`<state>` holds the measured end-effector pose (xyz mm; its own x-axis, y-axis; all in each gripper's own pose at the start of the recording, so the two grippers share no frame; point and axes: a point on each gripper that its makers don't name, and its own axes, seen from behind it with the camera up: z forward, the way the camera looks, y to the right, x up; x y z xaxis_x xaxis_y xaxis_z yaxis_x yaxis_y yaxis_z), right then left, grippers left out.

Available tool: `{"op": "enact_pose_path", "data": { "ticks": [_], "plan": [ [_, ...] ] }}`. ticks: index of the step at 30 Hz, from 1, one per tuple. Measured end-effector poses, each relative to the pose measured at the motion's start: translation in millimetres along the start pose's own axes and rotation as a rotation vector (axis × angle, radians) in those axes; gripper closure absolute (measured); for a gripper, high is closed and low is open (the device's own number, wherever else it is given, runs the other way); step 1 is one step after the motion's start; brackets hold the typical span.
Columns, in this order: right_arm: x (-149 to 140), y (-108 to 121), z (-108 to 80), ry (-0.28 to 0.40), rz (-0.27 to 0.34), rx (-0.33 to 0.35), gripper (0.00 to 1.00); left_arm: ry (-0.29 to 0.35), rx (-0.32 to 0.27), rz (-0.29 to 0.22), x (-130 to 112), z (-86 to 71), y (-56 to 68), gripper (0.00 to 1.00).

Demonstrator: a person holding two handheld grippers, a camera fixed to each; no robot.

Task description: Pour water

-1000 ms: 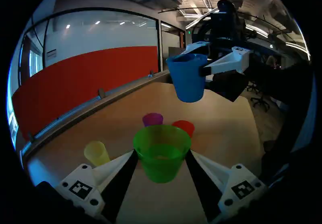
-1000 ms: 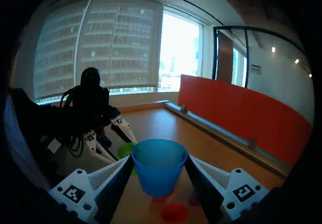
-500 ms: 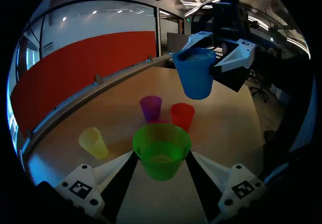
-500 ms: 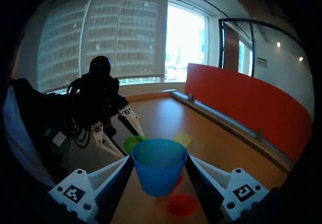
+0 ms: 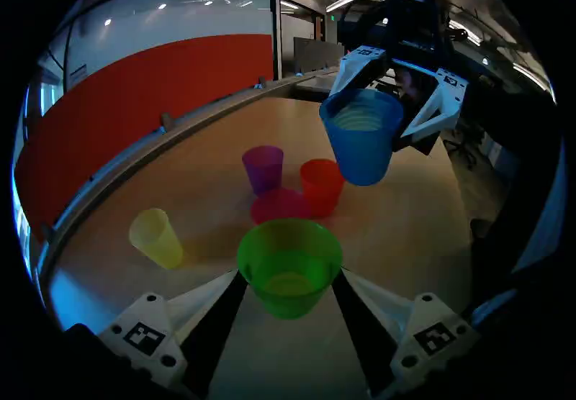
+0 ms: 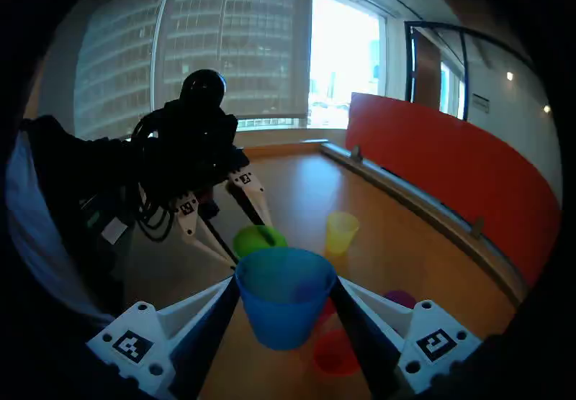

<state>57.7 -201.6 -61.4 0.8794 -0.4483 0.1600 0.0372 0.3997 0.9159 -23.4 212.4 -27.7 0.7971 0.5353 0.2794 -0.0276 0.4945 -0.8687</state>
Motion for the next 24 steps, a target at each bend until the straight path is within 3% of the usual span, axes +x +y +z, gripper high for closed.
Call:
{"op": "enact_pose_path", "data": {
  "ticks": [11, 24],
  "plan": [
    [-25.6, -8.2, 14.8, -0.057, -0.014, 0.034, 0.09, -0.082, -0.026, 0.031, -18.8, 9.7, 1.6, 0.17],
    [-52.2, -21.7, 30.5, -0.124, -0.020, 0.082, 0.08, -0.103, -0.043, 0.023, -28.5, 21.1, -2.7, 0.17]
  ]
}}
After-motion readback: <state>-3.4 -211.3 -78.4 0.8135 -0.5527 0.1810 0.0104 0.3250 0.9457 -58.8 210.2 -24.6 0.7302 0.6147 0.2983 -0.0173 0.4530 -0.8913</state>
